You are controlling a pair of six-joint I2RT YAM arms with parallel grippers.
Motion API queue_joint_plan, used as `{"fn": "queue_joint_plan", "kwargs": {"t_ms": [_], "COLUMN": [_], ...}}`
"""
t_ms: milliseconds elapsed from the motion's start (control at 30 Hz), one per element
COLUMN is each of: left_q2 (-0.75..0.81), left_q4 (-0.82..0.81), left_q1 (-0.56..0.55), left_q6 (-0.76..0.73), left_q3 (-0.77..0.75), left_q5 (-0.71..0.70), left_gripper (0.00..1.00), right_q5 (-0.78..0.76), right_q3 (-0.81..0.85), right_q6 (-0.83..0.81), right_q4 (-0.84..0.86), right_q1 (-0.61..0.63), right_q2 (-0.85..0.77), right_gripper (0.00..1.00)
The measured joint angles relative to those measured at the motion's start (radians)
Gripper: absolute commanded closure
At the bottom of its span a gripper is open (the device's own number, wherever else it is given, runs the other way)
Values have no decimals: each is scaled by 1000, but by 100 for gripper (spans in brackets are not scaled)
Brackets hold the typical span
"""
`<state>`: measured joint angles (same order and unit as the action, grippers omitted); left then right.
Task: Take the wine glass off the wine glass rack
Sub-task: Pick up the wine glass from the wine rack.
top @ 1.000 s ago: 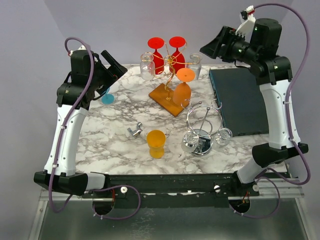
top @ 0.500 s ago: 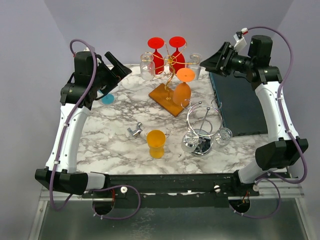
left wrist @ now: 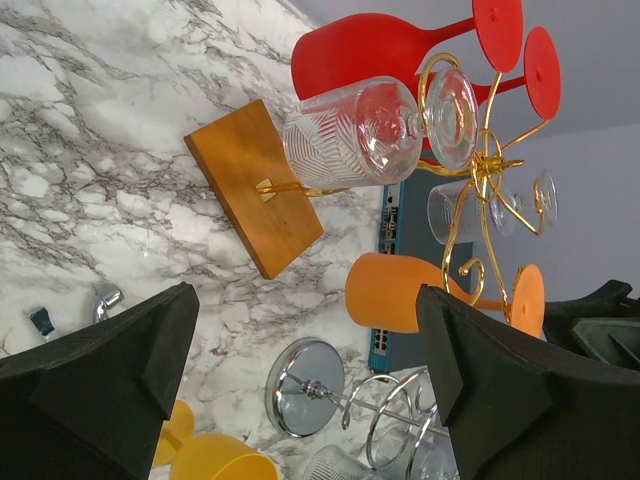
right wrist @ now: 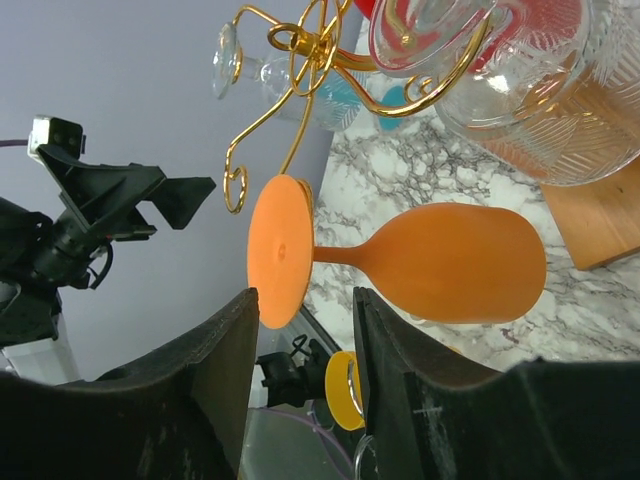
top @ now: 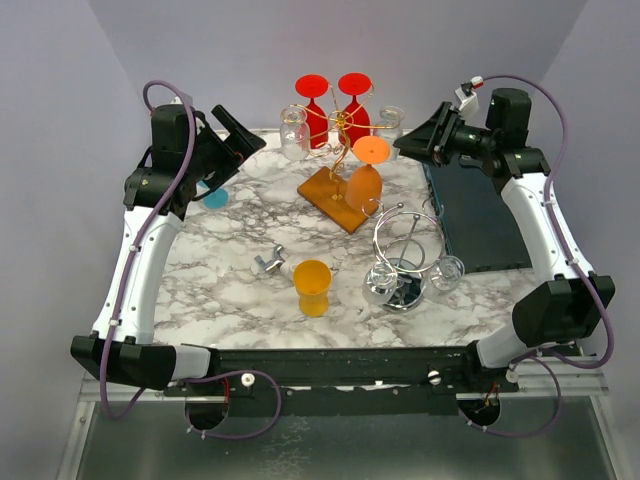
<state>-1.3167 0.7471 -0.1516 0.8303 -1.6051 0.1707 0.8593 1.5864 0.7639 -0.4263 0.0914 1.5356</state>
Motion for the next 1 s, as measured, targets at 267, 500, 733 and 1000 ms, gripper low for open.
{"fn": "queue_joint_plan", "kwargs": {"t_ms": [267, 500, 733, 1000], "left_q2": [0, 0, 0, 4], "left_q4": [-5, -5, -6, -6], "left_q1": [0, 0, 0, 0], "left_q6": [0, 0, 0, 0], "left_q3": [11, 13, 14, 16], "left_q5": [2, 2, 2, 2], "left_gripper": [1, 1, 1, 1], "right_q5": [0, 0, -14, -49], "right_q3": [-2, -2, -2, -2], "right_q6": [29, 42, 43, 32], "right_q4": [32, 38, 36, 19], "right_q1": [35, 48, 51, 51], "right_q2": [0, 0, 2, 2], "right_gripper": [58, 61, 61, 60]}}
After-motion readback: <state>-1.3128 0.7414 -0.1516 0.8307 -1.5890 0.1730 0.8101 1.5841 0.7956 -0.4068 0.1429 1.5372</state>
